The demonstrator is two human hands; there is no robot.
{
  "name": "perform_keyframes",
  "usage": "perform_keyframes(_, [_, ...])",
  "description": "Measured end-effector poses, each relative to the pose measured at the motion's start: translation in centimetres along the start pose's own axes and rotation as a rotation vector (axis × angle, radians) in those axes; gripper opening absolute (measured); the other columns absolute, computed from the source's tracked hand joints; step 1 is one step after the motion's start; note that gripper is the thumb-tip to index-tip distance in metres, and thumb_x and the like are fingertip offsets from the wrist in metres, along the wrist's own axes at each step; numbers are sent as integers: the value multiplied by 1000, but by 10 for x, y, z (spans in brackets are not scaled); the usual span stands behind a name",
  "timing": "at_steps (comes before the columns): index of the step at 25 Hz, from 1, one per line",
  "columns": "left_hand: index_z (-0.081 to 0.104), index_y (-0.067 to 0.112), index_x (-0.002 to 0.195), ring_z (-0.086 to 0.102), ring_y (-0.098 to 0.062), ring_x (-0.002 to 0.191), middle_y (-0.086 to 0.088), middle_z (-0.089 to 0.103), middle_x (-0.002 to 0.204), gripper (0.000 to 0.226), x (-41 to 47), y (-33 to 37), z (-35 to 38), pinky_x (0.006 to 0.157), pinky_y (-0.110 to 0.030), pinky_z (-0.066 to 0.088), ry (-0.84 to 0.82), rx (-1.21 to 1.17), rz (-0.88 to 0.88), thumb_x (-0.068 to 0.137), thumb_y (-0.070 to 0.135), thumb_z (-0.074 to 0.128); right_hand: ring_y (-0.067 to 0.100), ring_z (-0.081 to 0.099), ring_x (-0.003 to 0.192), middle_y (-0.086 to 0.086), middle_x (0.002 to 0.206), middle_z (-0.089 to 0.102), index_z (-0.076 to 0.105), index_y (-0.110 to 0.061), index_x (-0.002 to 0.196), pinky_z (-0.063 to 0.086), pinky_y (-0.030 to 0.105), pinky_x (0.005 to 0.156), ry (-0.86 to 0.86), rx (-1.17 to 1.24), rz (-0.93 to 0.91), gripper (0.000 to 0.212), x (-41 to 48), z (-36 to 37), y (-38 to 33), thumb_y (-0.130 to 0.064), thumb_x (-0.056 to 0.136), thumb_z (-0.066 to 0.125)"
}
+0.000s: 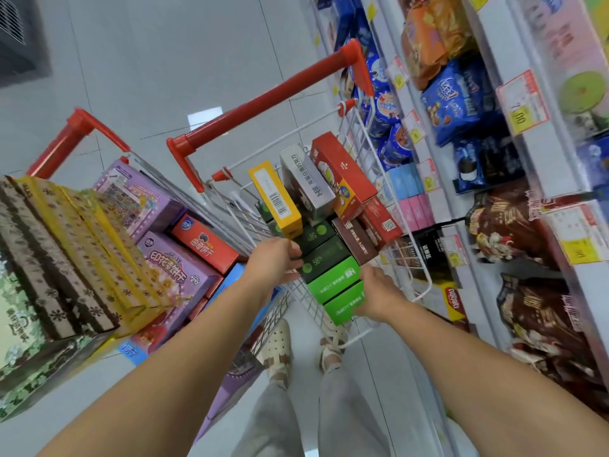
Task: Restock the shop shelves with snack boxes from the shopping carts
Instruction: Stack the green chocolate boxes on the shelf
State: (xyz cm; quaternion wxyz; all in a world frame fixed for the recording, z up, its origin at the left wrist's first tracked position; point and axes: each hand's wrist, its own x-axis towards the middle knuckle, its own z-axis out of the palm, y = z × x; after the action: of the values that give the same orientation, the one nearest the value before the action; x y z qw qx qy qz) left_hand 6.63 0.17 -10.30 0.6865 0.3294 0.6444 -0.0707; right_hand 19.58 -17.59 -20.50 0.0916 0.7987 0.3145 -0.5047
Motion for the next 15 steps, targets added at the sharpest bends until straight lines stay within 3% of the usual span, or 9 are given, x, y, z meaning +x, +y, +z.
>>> perform_keyframes(2, [60, 6, 102, 68, -26, 98, -15, 63, 110, 13, 0, -10, 4, 93, -42, 56, -20, 74, 17, 98, 5, 47, 31, 42, 118, 9, 131, 35, 33, -17, 124, 45, 38, 90, 3, -99, -33, 64, 5, 16, -3, -8, 75, 73])
perform_keyframes(5, [61, 8, 105, 65, -29, 109, -16, 63, 115, 16, 1, -17, 9, 91, -40, 57, -27, 163, 78, 98, 8, 46, 31, 48, 108, 13, 127, 41, 35, -16, 125, 45, 37, 73, 156, -277, -142, 64, 6, 21, 4, 16, 73, 53])
perform_keyframes(7, [61, 9, 109, 65, -26, 109, -14, 63, 115, 20, 3, -18, 11, 90, -37, 57, -19, 216, 104, 99, 9, 44, 30, 52, 102, 12, 124, 46, 38, -17, 130, 42, 35, 68, 209, -363, -249, 66, 3, 15, 12, 14, 74, 53])
perform_keyframes(9, [60, 12, 110, 64, -23, 106, -12, 62, 112, 19, 3, -21, 13, 92, -36, 56, -42, 274, 127, 98, 7, 45, 27, 52, 104, 8, 125, 46, 42, -20, 138, 40, 32, 70, 184, -420, -339, 65, -6, 2, 21, 0, 78, 60])
perform_keyframes(11, [58, 17, 120, 59, -19, 110, -7, 60, 123, 29, 0, -27, 10, 101, -38, 50, -126, 411, 191, 94, 6, 54, 22, 51, 105, 2, 122, 44, 47, -24, 139, 39, 29, 75, 164, -323, -395, 66, -25, -19, 26, -15, 77, 69])
perform_keyframes(13, [46, 23, 141, 49, -17, 128, 0, 48, 145, 60, -5, -32, 9, 109, -34, 40, -270, 727, 294, 87, 13, 69, 16, 51, 99, -5, 113, 42, 54, -30, 133, 42, 26, 78, 181, -49, -389, 66, -51, -49, 24, -20, 71, 75])
perform_keyframes(15, [30, 28, 152, 45, -15, 131, 6, 40, 148, 89, -16, -32, 13, 106, -26, 38, -388, 920, 413, 78, 22, 80, 13, 53, 96, -7, 107, 42, 60, -36, 124, 45, 26, 81, 185, 212, -384, 61, -77, -79, 18, -20, 67, 79])
